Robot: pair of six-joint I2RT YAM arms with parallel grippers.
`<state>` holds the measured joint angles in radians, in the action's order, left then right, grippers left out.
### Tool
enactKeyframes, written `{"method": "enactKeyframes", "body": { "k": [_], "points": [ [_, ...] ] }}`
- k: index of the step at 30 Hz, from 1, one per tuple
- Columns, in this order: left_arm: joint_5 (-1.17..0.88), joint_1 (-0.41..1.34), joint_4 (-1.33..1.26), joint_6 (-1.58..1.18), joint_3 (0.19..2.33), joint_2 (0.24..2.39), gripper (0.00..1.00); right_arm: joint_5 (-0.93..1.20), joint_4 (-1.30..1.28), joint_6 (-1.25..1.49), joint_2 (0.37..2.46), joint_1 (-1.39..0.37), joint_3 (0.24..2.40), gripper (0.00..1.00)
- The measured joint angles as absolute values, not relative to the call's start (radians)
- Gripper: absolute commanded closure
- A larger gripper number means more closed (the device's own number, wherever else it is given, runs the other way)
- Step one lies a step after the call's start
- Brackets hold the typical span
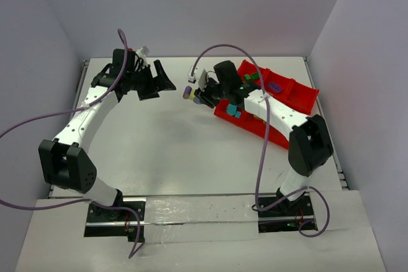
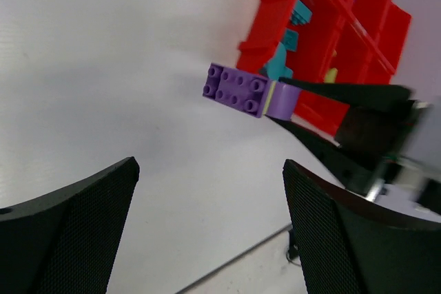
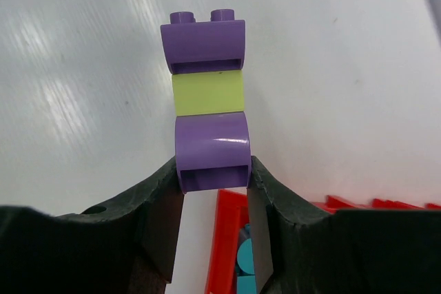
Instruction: Sort the legos into containers by color
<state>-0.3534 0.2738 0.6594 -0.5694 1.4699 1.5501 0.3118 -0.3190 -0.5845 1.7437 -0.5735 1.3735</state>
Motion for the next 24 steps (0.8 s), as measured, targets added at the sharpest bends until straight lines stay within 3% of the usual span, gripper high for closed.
{"method": "enactKeyframes", "body": {
  "k": [7, 15, 24],
  "points": [
    [-0.52, 0.276, 0.551, -0.497, 1.291, 1.432, 0.07, 0.503, -0.366, -0.491, 1.595, -0.555, 1.374, 1.0],
    [-0.734, 0.277, 0.48, -0.349, 1.259, 1.271, 0.07, 0.738, -0.461, -0.371, 1.491, -0.496, 1.366, 1.0],
    [-0.907, 0.278, 0.481, -0.235, 1.259, 1.277, 0.06, 0.851, -0.604, -0.259, 1.465, -0.487, 1.44, 1.0]
  ]
}}
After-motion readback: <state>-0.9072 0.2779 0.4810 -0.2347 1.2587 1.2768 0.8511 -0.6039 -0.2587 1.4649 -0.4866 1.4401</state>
